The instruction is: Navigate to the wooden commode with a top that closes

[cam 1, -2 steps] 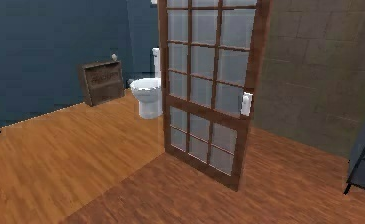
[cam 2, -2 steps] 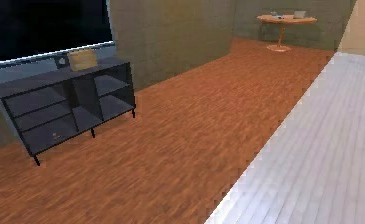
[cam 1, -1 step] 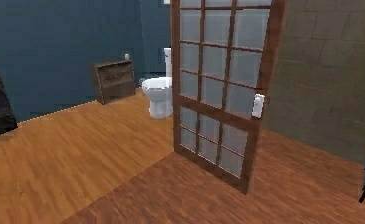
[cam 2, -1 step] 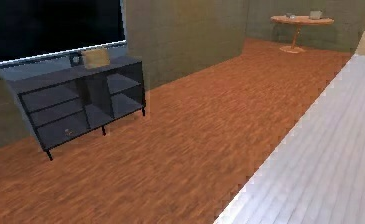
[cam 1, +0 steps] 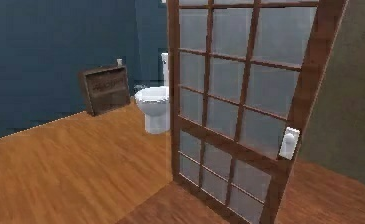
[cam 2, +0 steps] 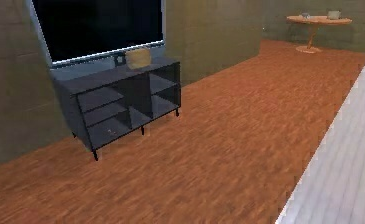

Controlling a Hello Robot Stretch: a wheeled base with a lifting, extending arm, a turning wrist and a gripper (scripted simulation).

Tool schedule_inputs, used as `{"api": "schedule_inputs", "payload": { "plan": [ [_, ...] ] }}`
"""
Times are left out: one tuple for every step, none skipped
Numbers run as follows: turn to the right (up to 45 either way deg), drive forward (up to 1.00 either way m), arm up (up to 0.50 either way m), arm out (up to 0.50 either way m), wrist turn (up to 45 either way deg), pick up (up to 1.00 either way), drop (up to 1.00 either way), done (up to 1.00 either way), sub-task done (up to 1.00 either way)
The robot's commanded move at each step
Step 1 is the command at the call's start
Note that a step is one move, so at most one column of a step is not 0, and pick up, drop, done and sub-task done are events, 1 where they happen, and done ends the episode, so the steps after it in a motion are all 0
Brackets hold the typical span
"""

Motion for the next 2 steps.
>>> {"api": "schedule_inputs", "payload": {
  "plan": [
    [-45.0, 0.00, 0.00, 0.00, 0.0, 0.00, 0.00, 0.00, 0.00],
    [0.0, 1.00, 0.00, 0.00, 0.0, 0.00, 0.00, 0.00, 0.00]
  ]
}}
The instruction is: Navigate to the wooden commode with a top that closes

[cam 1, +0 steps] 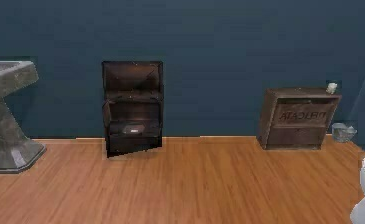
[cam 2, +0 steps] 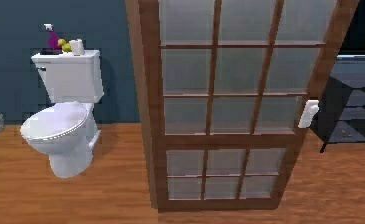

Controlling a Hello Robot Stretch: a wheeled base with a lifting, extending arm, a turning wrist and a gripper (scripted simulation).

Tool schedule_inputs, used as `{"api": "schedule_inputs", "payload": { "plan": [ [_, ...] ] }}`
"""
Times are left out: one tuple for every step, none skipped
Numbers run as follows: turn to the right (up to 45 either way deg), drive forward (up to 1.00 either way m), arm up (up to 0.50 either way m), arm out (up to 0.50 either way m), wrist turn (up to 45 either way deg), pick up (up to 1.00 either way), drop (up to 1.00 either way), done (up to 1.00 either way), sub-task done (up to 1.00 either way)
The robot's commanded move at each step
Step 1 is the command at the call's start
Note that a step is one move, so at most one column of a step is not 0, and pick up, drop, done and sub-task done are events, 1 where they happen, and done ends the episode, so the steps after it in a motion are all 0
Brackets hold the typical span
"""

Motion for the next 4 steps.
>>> {"api": "schedule_inputs", "payload": {
  "plan": [
    [0.0, 0.50, 0.00, 0.00, 0.0, 0.00, 0.00, 0.00, 0.00],
    [-33.0, 0.00, 0.00, 0.00, 0.0, 0.00, 0.00, 0.00, 0.00],
    [0.0, 0.55, 0.00, 0.00, 0.0, 0.00, 0.00, 0.00, 0.00],
    [18.0, 0.00, 0.00, 0.00, 0.0, 0.00, 0.00, 0.00, 0.00]
  ]
}}
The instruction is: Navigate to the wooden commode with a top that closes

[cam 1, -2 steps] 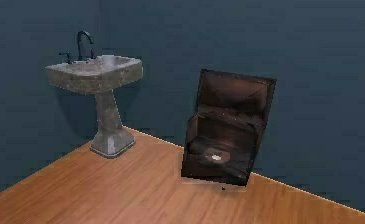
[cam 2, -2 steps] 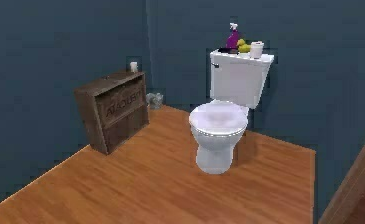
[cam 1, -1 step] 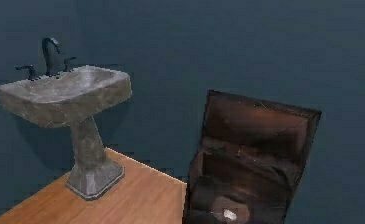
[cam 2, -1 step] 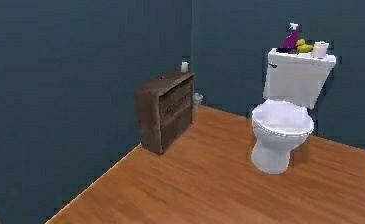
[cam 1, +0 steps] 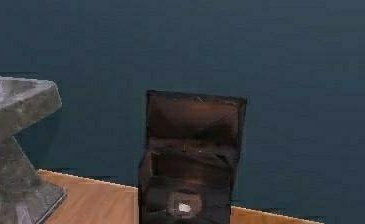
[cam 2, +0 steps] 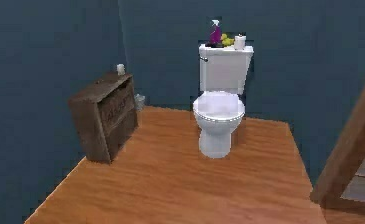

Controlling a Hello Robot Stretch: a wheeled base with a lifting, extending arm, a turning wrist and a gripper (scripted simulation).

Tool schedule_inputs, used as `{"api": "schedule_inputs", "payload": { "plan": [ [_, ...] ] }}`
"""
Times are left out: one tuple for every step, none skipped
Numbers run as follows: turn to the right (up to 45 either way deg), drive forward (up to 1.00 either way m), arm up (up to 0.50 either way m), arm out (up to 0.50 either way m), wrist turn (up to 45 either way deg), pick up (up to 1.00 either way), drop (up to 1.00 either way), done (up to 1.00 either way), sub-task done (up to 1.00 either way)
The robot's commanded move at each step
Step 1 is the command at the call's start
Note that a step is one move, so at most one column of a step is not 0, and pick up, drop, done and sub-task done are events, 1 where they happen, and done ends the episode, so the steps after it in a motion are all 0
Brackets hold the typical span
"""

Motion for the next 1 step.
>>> {"api": "schedule_inputs", "payload": {
  "plan": [
    [0.0, 0.00, 0.00, 0.00, 0.0, 0.00, 0.00, 1.00, 0.00]
  ]
}}
